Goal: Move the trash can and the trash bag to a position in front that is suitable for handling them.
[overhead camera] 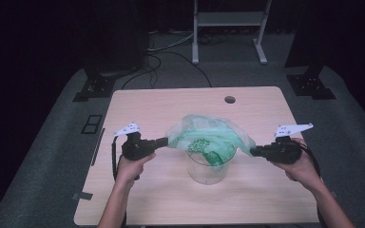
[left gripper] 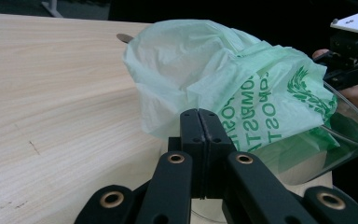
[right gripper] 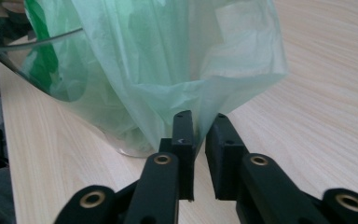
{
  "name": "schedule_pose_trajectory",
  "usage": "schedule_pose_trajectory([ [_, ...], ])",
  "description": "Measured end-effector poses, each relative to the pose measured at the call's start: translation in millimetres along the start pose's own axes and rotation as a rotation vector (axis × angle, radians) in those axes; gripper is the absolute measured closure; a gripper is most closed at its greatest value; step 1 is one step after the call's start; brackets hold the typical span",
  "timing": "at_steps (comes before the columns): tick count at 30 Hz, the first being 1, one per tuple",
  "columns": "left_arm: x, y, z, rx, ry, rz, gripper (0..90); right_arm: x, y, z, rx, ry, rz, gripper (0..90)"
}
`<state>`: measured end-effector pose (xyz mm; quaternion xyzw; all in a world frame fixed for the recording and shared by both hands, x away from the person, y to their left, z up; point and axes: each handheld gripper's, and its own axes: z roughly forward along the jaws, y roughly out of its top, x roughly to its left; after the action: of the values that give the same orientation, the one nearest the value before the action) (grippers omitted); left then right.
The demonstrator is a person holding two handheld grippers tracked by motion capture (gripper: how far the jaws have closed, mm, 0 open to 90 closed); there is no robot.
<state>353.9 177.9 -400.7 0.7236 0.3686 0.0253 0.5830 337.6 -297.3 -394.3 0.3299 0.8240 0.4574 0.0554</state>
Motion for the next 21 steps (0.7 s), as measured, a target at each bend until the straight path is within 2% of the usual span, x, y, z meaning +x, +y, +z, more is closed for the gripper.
schedule_pose_trajectory([
  [3, -0.3, 3.4, -4.9, -0.005, 0.010, 0.001, 78.1, -2.0, 0.6, -7.6, -0.023, -0.010, 0.007, 72.5],
  [7, -3.0, 11.6, -12.7, -0.013, 0.034, 0.015, 63.1, -3.2, 6.5, -23.8, -0.058, -0.009, 0.003, 65.1],
  [11, -7.2, 21.5, -16.1, -0.005, 0.036, 0.045, 53.1, -0.4, 15.6, -36.8, -0.081, -0.010, -0.022, 59.8],
  [14, -10.9, 28.0, -14.2, 0.012, 0.039, 0.085, 47.8, 2.8, 25.6, -43.9, -0.096, -0.011, -0.049, 57.4],
  [17, -12.1, 34.3, -9.6, 0.033, 0.024, 0.101, 44.0, 5.5, 33.5, -46.4, -0.102, -0.005, -0.063, 56.7],
  [21, -11.8, 40.8, 0.2, 0.080, -0.015, 0.122, 38.4, 9.8, 42.1, -38.6, -0.077, 0.019, -0.091, 56.2],
])
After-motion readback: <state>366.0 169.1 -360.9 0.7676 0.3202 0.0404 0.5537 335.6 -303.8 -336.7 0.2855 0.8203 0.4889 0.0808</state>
